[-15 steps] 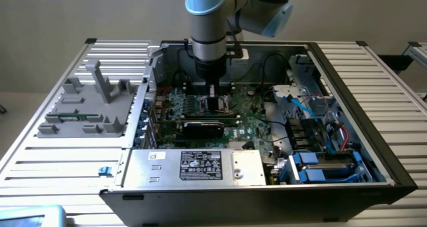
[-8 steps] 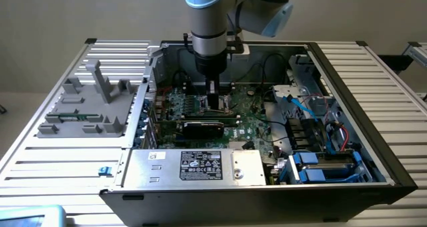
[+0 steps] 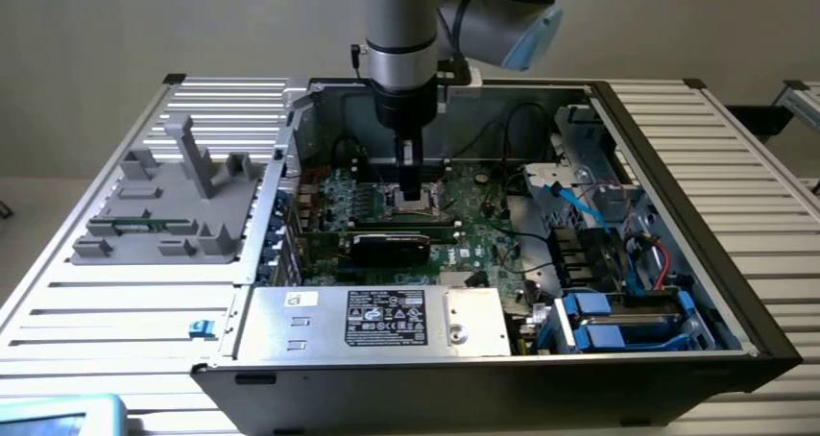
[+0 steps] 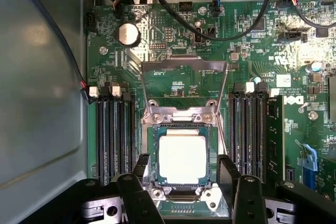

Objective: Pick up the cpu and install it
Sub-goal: 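Place the cpu into insertion slot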

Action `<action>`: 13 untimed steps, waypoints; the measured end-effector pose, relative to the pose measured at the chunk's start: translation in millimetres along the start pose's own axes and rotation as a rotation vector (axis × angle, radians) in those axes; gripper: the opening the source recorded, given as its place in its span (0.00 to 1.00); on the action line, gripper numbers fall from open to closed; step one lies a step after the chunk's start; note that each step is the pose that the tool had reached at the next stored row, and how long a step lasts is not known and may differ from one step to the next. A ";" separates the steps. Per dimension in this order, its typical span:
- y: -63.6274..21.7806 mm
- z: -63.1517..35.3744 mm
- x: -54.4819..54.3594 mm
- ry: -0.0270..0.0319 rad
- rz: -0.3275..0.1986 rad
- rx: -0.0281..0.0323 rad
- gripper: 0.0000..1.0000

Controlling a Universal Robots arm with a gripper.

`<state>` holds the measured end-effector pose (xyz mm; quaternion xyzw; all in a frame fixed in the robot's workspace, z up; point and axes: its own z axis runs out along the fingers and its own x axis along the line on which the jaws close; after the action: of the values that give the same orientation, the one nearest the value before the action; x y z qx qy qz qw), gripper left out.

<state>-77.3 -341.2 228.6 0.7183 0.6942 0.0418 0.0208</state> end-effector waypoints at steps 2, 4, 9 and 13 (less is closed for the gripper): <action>0.4 -4.4 0.1 -0.0001 0.000 0.0001 0.63; 0.9 -9.5 0.3 0.0000 0.000 0.0000 0.63; 1.9 -20.2 0.0 -0.0001 0.000 0.0001 0.63; 2.6 -28.3 -0.3 0.0000 0.000 0.0000 0.63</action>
<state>-77.2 -342.4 257.0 0.7182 0.6943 0.0418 0.0208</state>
